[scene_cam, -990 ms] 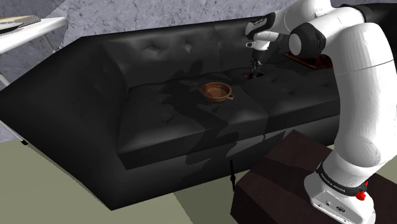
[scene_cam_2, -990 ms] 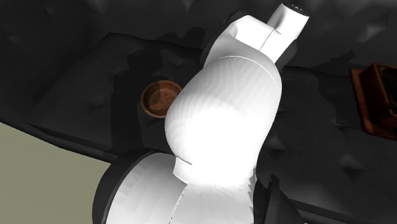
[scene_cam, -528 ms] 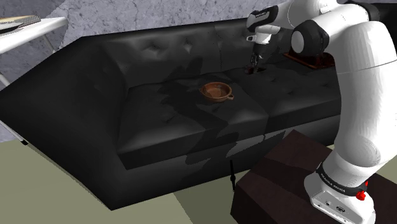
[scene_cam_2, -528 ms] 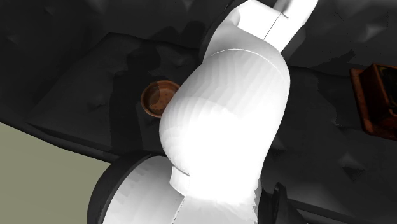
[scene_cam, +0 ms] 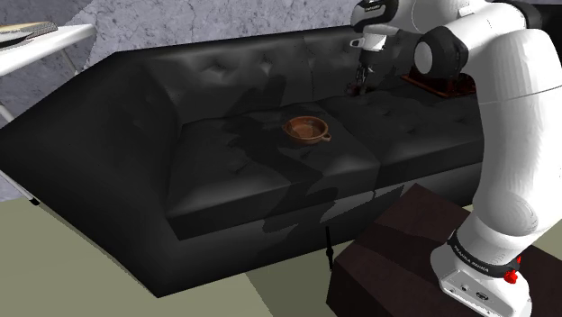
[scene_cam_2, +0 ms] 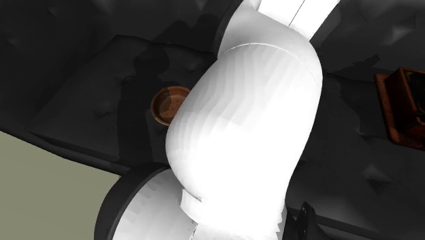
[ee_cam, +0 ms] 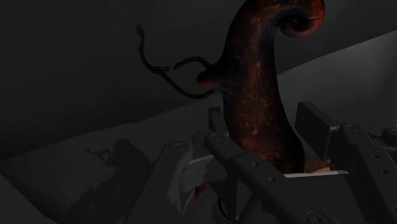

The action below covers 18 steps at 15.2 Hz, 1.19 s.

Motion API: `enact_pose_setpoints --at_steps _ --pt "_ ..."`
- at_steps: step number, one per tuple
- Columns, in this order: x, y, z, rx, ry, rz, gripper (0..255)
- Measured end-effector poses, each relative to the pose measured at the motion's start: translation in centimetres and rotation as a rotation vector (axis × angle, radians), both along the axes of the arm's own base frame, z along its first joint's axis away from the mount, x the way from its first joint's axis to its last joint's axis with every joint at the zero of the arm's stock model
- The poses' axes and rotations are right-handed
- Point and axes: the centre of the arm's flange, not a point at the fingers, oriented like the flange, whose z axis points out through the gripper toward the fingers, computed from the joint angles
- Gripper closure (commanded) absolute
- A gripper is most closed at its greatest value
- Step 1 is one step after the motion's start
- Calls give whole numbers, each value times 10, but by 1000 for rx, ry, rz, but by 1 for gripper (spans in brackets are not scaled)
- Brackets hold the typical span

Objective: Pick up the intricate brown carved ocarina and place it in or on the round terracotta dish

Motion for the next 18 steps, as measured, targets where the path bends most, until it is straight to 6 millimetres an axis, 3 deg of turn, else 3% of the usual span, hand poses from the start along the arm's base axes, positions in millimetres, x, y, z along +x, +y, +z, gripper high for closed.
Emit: enact_pose_setpoints --at_steps 4,6,18 --pt "-1 -1 19 0 0 0 255" --pt "1 15 21 0 0 0 255" --pt "8 171 25 0 0 1 255"
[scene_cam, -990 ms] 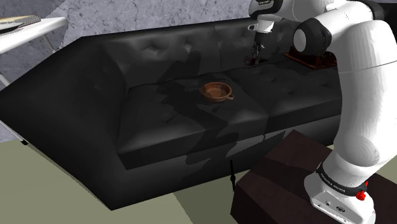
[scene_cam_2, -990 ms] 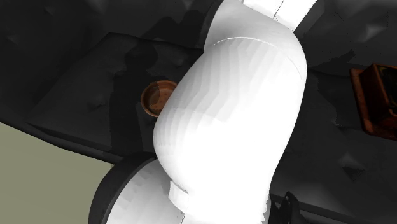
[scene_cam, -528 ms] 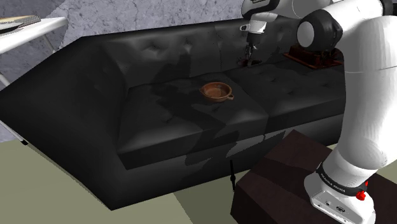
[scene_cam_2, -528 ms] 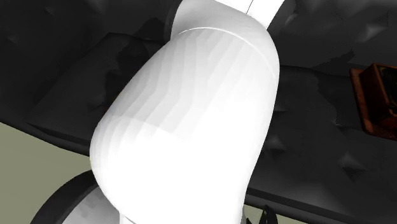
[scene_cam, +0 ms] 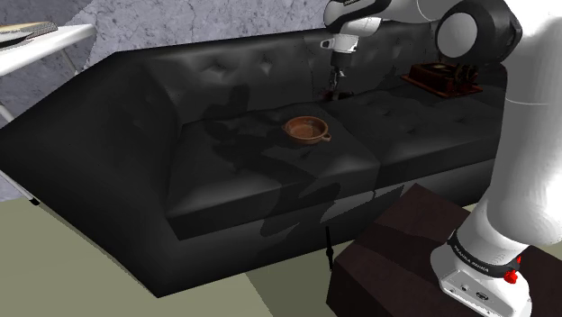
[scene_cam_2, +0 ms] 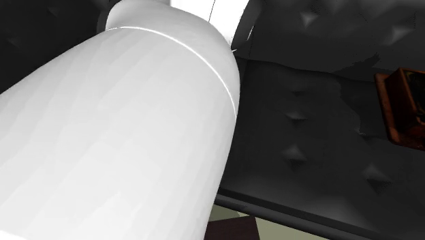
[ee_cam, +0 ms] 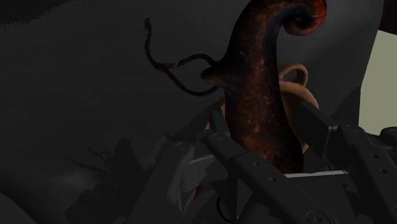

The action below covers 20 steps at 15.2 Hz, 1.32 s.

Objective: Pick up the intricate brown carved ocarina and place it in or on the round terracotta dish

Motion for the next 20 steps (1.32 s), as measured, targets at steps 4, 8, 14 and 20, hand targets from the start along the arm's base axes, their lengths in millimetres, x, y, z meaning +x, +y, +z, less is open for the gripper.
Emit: enact_pose_setpoints --at_steps 4,8,14,20 --pt "5 53 4 0 0 0 255" --pt "13 106 6 0 0 0 255" --pt "12 143 -9 0 1 -1 255" --pt "13 143 -41 0 1 -1 255"
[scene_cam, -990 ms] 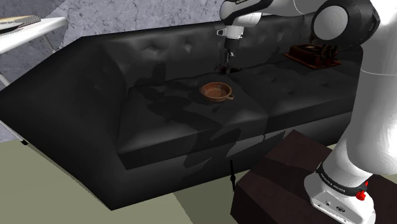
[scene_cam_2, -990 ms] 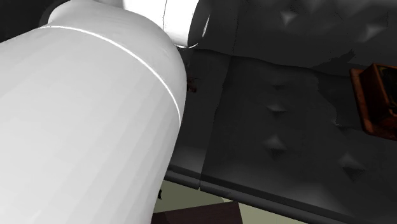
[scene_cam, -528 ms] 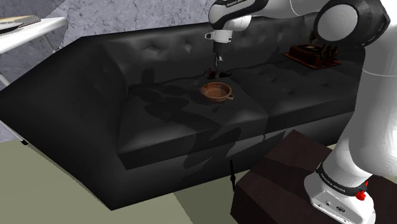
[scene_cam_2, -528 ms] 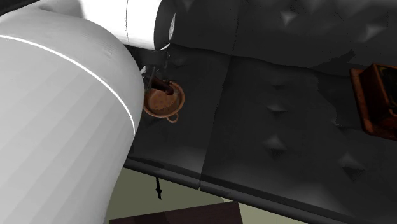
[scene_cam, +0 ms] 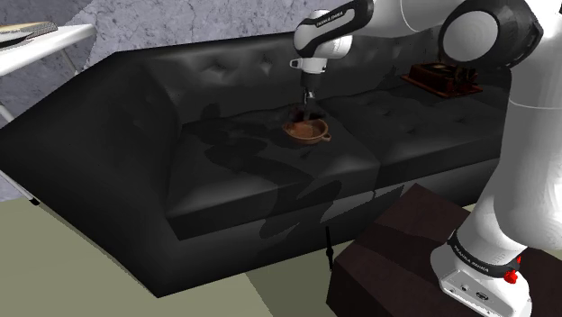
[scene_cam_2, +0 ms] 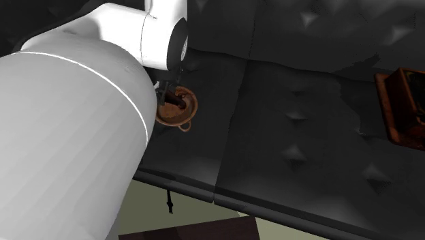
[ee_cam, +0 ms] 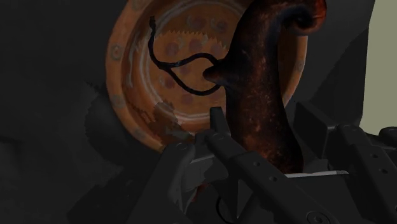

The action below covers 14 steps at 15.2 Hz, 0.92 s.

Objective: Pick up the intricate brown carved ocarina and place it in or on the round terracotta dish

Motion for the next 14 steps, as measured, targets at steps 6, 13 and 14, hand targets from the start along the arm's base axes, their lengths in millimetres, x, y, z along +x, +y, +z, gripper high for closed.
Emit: enact_pose_setpoints --at_steps 6,13,14 --pt "0 0 -29 0 0 0 255" --pt "0 1 -32 0 -1 0 0" --pt "0 1 -32 0 -1 0 0"
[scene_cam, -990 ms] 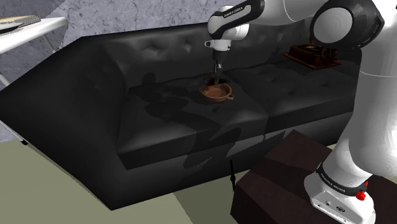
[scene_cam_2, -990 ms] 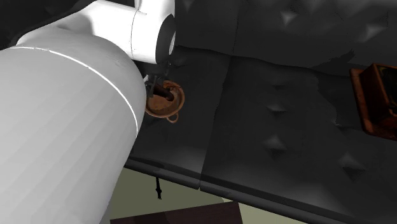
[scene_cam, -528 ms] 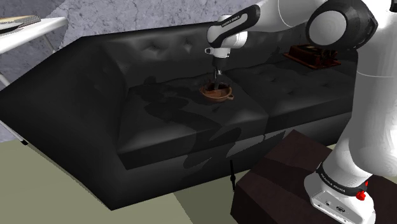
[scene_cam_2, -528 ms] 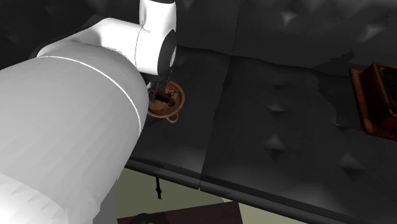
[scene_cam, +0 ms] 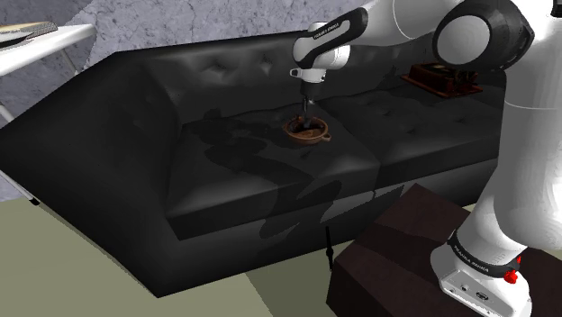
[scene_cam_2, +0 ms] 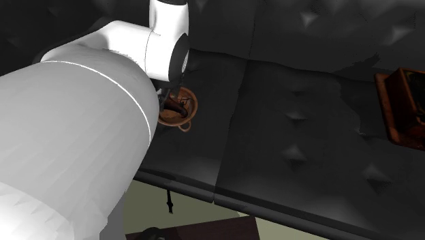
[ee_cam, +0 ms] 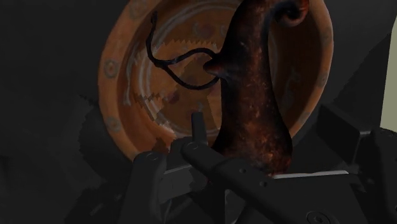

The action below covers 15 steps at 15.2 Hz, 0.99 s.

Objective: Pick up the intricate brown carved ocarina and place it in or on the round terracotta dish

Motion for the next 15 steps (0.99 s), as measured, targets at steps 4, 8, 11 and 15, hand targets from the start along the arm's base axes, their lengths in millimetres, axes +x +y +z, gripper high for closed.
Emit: enact_pose_setpoints --at_steps 4,8,11,15 --pt "0 0 0 0 0 0 0" --pt "2 -7 38 0 -2 0 0" --pt "2 -10 48 0 -1 0 0" --pt "1 -11 49 0 0 0 0"
